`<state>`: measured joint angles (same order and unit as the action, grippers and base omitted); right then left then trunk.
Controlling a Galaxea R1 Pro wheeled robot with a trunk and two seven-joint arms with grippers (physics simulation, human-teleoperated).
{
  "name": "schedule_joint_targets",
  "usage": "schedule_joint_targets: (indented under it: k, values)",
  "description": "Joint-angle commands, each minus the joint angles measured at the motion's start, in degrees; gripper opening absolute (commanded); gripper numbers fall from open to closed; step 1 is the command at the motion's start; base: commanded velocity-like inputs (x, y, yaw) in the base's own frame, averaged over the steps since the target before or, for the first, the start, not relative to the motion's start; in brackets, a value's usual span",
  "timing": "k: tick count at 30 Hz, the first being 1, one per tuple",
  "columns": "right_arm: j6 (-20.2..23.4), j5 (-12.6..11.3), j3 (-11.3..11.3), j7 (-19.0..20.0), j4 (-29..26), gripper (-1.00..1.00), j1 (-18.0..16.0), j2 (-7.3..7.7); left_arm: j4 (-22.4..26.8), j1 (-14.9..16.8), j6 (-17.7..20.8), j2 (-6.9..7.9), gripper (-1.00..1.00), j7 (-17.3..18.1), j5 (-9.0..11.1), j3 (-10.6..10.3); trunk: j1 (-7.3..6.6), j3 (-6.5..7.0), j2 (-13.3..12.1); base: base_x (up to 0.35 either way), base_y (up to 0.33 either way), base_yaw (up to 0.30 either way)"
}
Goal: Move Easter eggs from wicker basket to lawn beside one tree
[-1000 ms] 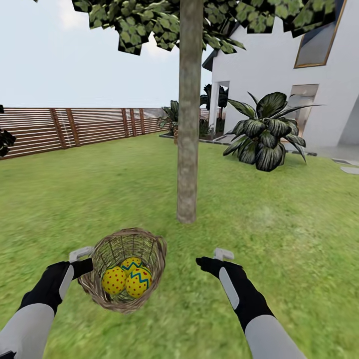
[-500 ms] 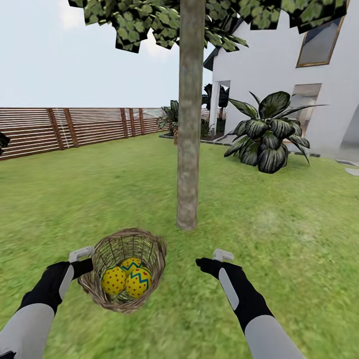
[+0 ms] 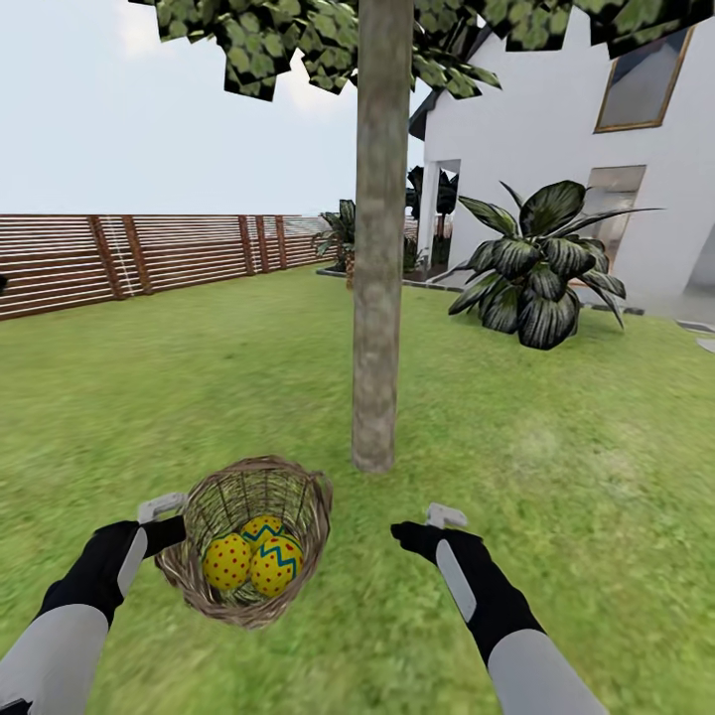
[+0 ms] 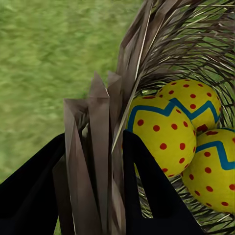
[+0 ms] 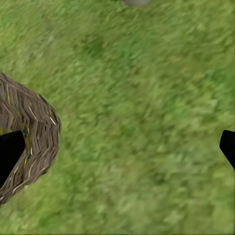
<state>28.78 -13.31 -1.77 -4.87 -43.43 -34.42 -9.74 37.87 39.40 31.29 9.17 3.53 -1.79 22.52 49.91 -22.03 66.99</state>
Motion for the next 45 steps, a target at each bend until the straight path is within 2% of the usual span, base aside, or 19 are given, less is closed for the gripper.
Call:
schedule_joint_targets:
  k: [1, 24, 34, 45]
  values:
    - [0.2, -0.5, -0.1, -0.4, 0.0, 1.00, 0.0, -0.07, 0.1, 0.1, 0.3, -0.03, -1.00, 0.3, 0.1, 0.2, 0.04, -0.07, 0.0, 0.342, 0.000, 0.000]
    - [0.2, -0.3, 0.1, -0.5, 0.2, 1.00, 0.0, -0.26, 0.6, 0.1, 0.3, -0.03, -1.00, 0.5, 0.2, 0.2, 0.04, -0.07, 0.0, 0.338, 0.000, 0.000]
    - [0.2, -0.3, 0.1, -0.5, 0.2, 1.00, 0.0, -0.26, 1.0, 0.1, 0.3, 0.03, -1.00, 0.6, 0.2, 0.2, 0.04, -0.07, 0.0, 0.033, 0.010, 0.000]
    - [0.2, -0.3, 0.1, -0.5, 0.2, 1.00, 0.0, -0.26, 1.0, 0.1, 0.3, 0.00, -1.00, 0.4, 0.2, 0.2, 0.04, -0.07, 0.0, 0.205, 0.219, 0.000]
